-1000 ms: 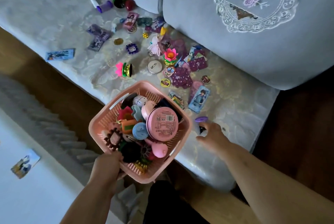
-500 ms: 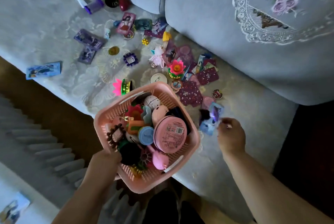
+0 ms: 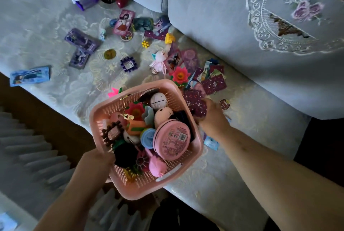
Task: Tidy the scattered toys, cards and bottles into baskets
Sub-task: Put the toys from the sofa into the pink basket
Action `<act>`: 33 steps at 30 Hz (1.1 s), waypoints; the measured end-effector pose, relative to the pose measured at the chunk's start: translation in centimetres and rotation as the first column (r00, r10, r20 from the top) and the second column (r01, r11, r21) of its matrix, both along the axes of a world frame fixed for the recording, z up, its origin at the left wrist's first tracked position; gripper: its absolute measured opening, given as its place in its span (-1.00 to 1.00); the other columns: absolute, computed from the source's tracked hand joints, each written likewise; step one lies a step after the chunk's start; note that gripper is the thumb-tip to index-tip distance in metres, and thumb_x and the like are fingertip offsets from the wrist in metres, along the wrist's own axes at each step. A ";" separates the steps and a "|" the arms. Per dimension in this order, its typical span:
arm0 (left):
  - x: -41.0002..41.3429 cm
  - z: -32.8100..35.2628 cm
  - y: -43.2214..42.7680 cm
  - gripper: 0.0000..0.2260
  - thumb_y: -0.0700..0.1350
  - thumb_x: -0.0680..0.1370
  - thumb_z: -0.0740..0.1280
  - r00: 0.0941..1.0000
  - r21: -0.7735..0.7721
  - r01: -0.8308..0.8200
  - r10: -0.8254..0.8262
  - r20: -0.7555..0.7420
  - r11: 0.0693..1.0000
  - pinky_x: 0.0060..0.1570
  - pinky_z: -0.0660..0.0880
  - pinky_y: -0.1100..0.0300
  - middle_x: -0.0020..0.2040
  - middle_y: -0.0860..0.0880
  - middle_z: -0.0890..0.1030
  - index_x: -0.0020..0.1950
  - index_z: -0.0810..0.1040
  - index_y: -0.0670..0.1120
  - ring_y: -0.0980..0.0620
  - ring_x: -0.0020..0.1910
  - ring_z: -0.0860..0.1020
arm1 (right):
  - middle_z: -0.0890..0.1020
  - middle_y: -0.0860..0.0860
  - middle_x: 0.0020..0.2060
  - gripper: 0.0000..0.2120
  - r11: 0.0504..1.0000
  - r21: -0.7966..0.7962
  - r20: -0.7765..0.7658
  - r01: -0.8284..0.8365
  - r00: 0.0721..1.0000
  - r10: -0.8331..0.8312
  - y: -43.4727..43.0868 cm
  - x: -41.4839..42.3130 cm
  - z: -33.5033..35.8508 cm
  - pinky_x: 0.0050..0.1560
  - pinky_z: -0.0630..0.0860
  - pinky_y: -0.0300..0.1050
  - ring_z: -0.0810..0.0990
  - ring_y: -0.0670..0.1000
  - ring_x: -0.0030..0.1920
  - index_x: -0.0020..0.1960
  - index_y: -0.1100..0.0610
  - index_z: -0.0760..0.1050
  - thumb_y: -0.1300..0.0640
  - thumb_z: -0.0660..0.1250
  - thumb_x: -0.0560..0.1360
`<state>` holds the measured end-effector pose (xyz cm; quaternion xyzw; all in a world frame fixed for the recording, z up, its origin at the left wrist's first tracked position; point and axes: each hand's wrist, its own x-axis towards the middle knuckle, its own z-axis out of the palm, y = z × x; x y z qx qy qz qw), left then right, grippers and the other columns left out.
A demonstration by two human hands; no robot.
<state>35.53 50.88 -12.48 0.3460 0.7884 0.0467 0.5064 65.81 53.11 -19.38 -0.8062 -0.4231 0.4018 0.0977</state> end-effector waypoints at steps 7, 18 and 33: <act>-1.5 1.3 -1.2 -0.84 -0.36 0.54 0.26 0.982 -0.019 -0.176 0.177 0.073 0.984 -0.44 0.46 0.17 -0.48 -0.11 0.61 -0.21 0.56 -0.29 -0.07 -0.45 0.56 | 0.49 0.14 0.13 -0.72 0.949 -0.068 0.047 -0.309 0.949 0.313 0.5 -1.6 -3.6 0.06 0.52 -0.07 0.58 0.13 0.00 0.18 0.00 0.51 0.09 0.39 0.47; -2.0 4.4 -0.5 -0.86 -0.33 0.56 0.26 0.942 0.018 -0.327 0.324 0.090 0.945 -0.47 0.46 0.19 -0.48 -0.09 0.61 -0.17 0.56 -0.28 -0.01 -0.50 0.56 | 0.60 0.01 -0.01 -0.73 0.917 0.320 -0.176 0.239 0.966 -0.191 4.1 -1.6 2.9 -0.07 0.42 -0.21 0.57 -0.02 -0.05 0.20 0.18 0.43 0.06 0.26 0.58; -4.4 3.2 11.8 -0.90 -0.31 0.55 0.27 0.931 0.112 -0.328 0.300 0.207 0.938 -0.35 0.51 0.10 -0.31 -0.19 0.62 -0.09 0.56 -0.29 -0.11 -0.36 0.59 | 0.49 0.18 0.25 -0.25 0.993 0.115 0.086 -0.005 0.996 -0.005 14.7 -4.3 -1.3 0.24 0.42 0.15 0.48 0.22 0.23 0.36 0.16 0.29 -0.16 0.46 0.33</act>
